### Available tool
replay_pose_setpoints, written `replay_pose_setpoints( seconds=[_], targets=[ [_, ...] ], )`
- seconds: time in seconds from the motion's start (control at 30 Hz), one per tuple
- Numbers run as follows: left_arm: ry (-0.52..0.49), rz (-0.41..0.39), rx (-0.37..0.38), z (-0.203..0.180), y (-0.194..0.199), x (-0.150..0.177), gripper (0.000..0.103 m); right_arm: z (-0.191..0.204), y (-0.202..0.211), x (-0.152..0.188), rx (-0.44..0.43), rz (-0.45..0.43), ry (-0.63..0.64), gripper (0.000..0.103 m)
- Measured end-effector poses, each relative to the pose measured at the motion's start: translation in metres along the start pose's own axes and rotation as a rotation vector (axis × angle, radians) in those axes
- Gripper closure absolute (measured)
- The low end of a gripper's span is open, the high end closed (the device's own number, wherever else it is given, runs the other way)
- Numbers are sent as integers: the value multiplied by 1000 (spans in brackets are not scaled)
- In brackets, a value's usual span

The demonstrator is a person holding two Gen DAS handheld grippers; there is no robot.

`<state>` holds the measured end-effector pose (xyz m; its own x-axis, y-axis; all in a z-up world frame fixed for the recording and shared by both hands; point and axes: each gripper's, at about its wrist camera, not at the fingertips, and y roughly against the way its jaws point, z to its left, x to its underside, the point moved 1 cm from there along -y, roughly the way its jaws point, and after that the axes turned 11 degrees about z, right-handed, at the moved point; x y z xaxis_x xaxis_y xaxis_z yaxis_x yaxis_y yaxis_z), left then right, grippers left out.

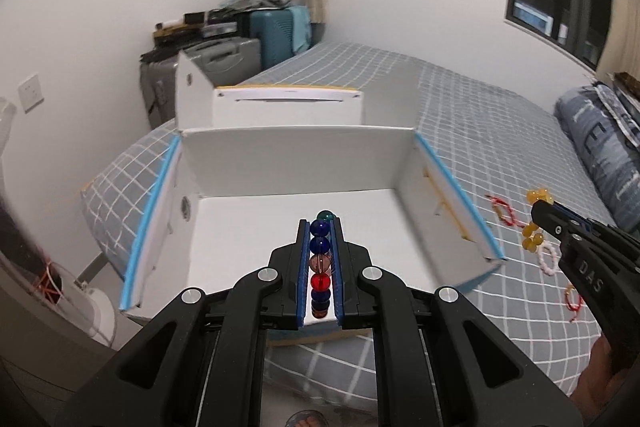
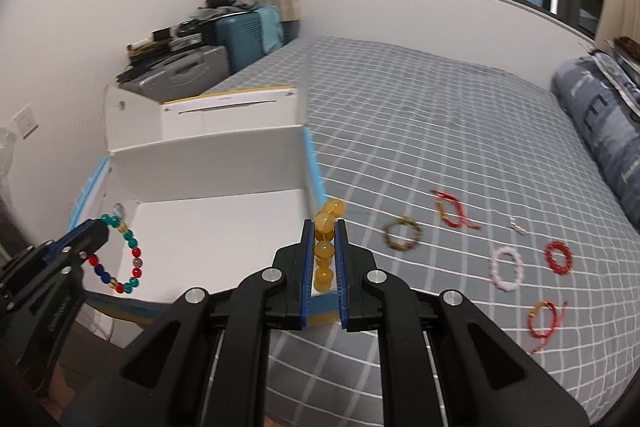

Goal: Organize jewelry
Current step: 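Carry both held bracelets over the open white box with both tools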

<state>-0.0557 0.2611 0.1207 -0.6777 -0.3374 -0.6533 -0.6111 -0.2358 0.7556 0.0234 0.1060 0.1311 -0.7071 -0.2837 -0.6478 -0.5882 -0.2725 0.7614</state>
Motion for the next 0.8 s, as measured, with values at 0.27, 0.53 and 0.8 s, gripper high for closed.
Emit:
replay_pose_setpoints(
  seconds=[0.27,0.53,0.8],
  targets=[
    [44,17,-53,26,-20,-12,94,44,-31,-14,-55,32,51,94],
    [84,77,-95,51,-50,-21,94,66,-61,-27,-91,75,67,94],
    [100,138,-99,62,-75,-24,94,76,-106,-35,-95,172,66,94]
  ],
)
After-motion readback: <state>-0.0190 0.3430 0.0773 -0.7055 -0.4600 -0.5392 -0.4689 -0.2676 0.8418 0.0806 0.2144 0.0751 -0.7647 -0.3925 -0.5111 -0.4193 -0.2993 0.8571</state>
